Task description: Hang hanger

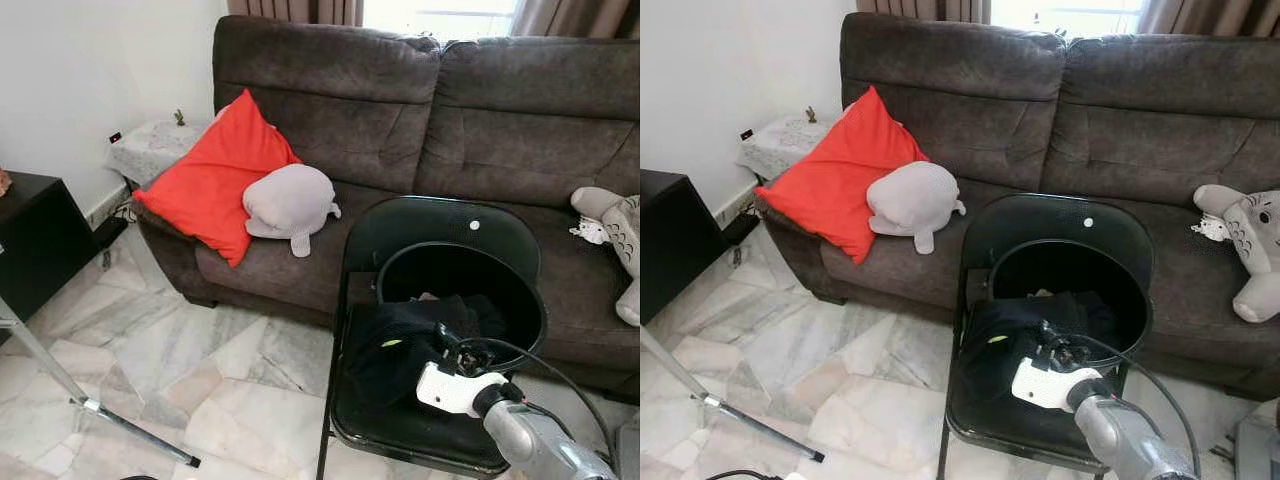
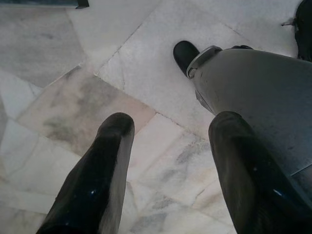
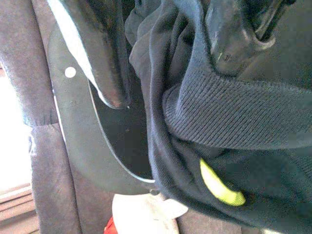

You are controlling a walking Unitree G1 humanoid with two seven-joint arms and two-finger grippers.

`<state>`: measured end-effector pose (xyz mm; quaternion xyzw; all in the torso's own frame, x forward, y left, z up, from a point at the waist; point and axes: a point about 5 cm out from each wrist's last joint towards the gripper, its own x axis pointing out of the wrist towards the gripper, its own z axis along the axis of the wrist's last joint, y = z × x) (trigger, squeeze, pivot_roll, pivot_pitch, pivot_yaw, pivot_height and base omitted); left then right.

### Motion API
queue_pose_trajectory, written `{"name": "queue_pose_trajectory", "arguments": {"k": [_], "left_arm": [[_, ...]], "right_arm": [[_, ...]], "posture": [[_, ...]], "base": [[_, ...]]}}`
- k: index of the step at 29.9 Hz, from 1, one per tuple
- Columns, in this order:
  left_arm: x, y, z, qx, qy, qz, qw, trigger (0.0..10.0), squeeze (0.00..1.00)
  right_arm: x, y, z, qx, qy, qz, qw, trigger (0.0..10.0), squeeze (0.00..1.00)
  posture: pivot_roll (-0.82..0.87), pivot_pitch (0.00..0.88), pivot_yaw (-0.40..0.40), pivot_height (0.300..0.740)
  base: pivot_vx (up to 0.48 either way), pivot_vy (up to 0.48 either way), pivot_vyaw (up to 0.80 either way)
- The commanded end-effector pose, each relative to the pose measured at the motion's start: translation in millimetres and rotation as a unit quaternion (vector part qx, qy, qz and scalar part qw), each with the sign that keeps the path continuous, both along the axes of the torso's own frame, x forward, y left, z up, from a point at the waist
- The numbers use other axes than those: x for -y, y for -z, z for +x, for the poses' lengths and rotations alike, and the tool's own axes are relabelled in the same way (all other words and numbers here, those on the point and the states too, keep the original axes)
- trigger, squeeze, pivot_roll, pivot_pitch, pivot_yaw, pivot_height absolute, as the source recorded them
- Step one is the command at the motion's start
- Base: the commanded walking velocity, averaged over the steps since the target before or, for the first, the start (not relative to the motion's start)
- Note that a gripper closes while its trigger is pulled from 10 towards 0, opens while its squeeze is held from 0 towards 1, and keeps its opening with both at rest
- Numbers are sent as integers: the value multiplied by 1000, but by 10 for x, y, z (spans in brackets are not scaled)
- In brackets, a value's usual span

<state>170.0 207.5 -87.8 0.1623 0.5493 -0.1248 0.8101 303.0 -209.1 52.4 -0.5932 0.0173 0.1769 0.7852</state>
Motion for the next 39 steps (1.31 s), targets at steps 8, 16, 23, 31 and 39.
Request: {"name": "queue_pose_trajectory", "arguments": {"k": [8, 16, 23, 31, 39], "left_arm": [[-55, -2, -19, -4, 9, 11, 1000, 10000, 0], [-52, -2, -18, -4, 10, 11, 1000, 10000, 0], [-54, -1, -21, -4, 10, 11, 1000, 10000, 0], [-52, 0, -23, -4, 10, 10, 1000, 10000, 0], [-48, 0, -21, -4, 10, 10, 1000, 10000, 0]], "right_arm": [[-39, -44, 49, 5, -4, 19, 1000, 0, 0], [-47, -29, 43, 0, -2, 25, 1000, 0, 0], [-94, -104, 80, 23, -8, 35, 999, 0, 0], [-166, -244, 114, 58, -17, 54, 997, 0, 0], [-253, -310, 85, 67, -30, 63, 995, 0, 0]], "posture": [[-37, 34, 65, 740], [-38, 33, 65, 740], [-37, 32, 65, 740], [-38, 30, 64, 740], [-41, 27, 62, 740]], "base": [[0, 0, 0], [0, 0, 0], [0, 0, 0], [0, 0, 0], [0, 0, 0]]}}
